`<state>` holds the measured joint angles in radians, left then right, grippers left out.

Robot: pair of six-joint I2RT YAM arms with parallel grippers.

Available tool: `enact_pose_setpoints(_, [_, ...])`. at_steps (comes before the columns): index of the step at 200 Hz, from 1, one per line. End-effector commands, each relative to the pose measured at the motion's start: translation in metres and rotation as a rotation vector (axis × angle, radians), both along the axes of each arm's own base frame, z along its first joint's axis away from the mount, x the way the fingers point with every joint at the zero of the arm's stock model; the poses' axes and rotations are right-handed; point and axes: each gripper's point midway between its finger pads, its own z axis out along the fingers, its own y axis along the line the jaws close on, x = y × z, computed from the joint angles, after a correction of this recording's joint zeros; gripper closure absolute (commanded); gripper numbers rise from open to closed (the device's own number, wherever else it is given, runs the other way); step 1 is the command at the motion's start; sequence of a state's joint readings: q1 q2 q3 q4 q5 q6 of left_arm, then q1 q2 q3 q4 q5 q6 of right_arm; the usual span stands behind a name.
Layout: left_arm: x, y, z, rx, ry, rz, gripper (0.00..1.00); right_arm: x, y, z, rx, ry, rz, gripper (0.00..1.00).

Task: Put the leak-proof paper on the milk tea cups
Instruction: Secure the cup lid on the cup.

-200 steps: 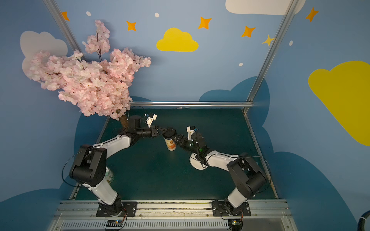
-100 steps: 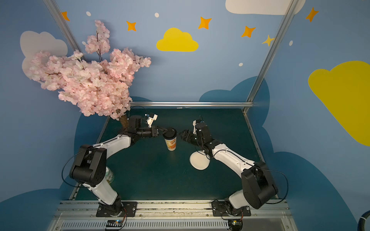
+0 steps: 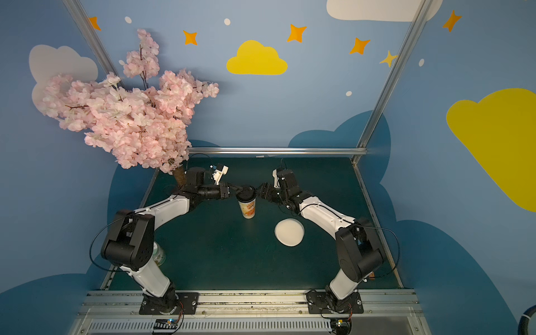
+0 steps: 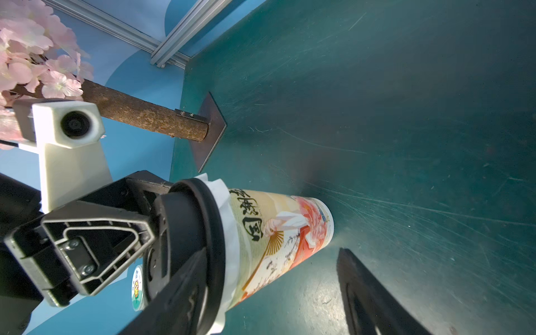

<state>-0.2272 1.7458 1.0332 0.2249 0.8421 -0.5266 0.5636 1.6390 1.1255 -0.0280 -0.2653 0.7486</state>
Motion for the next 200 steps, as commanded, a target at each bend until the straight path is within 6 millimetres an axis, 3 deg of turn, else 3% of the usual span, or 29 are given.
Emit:
enact_pose_setpoints(1, [-0.072,0.024,-0.145,0.262,0.505,0.037,0.6,-0.002,-0.004,-0.018,-0.017,0.044,0.009,0.29])
enact_pose_setpoints(21, [-0.072,0.024,-0.145,0.261,0.507,0.038,0.6,-0.004,-0.004,-0.028,-0.051,0.064,0.014,0.29])
enact_pose_setpoints(36, [-0.072,0.025,-0.145,0.263,0.508,0.04,0.6,-0.01,-0.014,-0.045,-0.143,0.106,-0.008,0.29])
enact_pose_setpoints(53, [-0.072,0.025,-0.146,0.264,0.51,0.041,0.6,-0.023,-0.036,-0.073,-0.287,0.157,-0.05,0.29])
enact_pose_setpoints(80, [-0.075,0.025,-0.151,0.26,0.524,0.046,0.6,-0.049,-0.062,-0.122,-0.38,0.258,-0.103,0.3])
enact_pose_setpoints(115, [-0.081,0.027,-0.161,0.256,0.546,0.051,0.6,-0.08,-0.07,-0.175,-0.419,0.358,-0.104,0.31])
enact_pose_setpoints(171, [-0.081,0.027,-0.159,0.262,0.542,0.052,0.6,-0.087,-0.056,-0.172,-0.451,0.319,-0.072,0.3])
enact_pose_setpoints(200, [-0.08,0.027,-0.158,0.261,0.542,0.053,0.6,-0.077,-0.053,-0.142,-0.451,0.21,-0.084,0.3])
